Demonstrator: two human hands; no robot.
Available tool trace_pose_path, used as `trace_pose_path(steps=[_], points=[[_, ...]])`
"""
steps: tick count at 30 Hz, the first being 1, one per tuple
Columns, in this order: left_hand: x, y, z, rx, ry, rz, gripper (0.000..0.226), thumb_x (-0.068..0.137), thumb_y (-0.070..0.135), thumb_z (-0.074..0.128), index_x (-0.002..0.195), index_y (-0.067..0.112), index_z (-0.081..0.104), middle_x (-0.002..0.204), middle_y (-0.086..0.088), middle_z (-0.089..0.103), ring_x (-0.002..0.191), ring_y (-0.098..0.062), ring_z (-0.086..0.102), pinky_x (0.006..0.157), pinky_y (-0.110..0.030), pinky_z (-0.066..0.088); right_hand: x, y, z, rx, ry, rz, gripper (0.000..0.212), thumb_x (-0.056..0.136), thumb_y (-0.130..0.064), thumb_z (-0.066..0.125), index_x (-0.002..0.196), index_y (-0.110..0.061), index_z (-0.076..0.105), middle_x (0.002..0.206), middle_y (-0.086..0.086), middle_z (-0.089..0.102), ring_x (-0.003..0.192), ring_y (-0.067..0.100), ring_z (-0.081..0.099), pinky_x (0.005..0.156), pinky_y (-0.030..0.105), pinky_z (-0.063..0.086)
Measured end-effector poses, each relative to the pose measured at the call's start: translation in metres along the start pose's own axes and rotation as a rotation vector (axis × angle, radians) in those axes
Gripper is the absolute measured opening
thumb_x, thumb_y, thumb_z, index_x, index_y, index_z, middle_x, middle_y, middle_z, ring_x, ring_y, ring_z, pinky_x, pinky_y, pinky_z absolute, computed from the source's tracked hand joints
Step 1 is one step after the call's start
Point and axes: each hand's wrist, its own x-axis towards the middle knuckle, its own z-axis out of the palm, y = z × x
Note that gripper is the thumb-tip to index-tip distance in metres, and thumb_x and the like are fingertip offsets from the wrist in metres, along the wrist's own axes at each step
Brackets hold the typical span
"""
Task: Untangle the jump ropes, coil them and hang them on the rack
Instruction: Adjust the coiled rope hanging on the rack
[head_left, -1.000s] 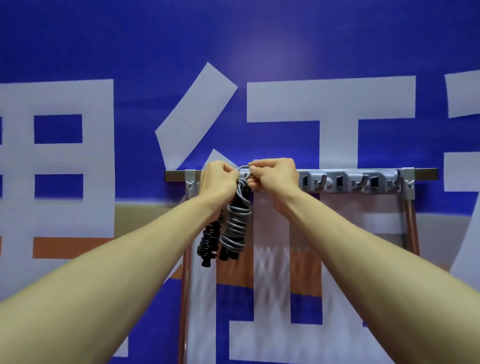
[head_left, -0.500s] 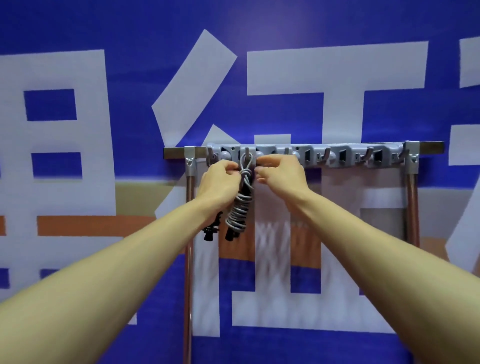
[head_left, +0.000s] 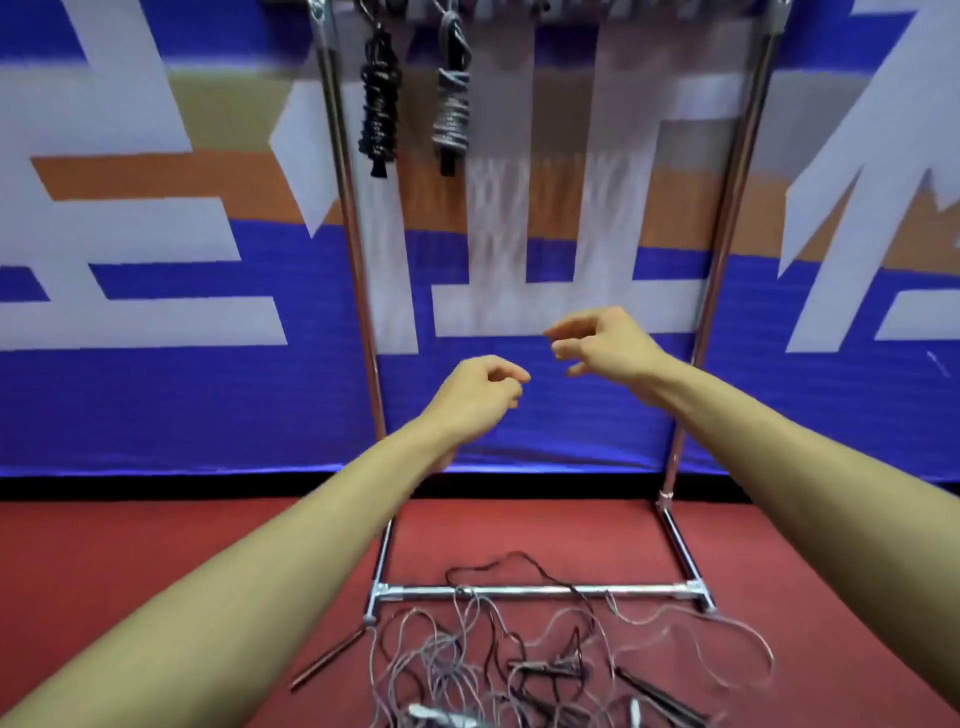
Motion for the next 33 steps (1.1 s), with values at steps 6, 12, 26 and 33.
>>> trace_pose_path(steps=[6,12,26,33], points=[[-0.070,-0.077,0.082,-0.099,-0.116,-0.180,0.022,0.094,0.000,0.047,0.109,0.002,0.064,0.094,-0.010,0.063,0.073,-0.009,0.057,0.054,-0.004,0.041,-0.079,0.110,0.018,0.037,-0.061,0.195,0.014,0.089,-0.003,0.060,0.098,-0.010,0.067,0.089,0.007,0.064,0.080,0.016,0.061,0.072,0.033,0.057],[-0.103,-0.143,0.138,-0.096,-0.224,-0.330,0.019,0.095,0.000,0.047,0.098,0.009,0.064,0.094,-0.010,0.066,0.078,-0.015,0.062,0.062,-0.009,0.046,-0.120,0.203,0.040,0.074,-0.080,0.372,0.017,0.087,0.002,0.059,0.076,-0.011,0.062,0.072,0.004,0.058,0.071,0.019,0.056,0.063,0.030,0.052],[-0.043,-0.262,0.274,-0.097,-0.388,-0.518,0.025,0.097,0.000,0.041,0.107,0.007,0.063,0.087,-0.006,0.065,0.078,-0.015,0.064,0.069,-0.017,0.048,-0.134,0.442,0.108,-0.451,-0.238,0.770,0.025,0.091,-0.010,0.047,0.106,0.002,0.064,0.118,0.022,0.063,0.114,0.036,0.057,0.095,0.036,0.043],[-0.044,-0.302,0.304,-0.107,-0.405,-0.596,0.024,0.097,0.002,0.040,0.093,0.012,0.062,0.088,-0.009,0.066,0.081,-0.020,0.066,0.078,-0.030,0.054,-0.160,0.513,0.147,-0.616,-0.333,0.784,0.039,0.091,-0.032,0.058,0.123,-0.011,0.053,0.128,0.015,0.048,0.124,0.034,0.043,0.102,0.044,0.032]])
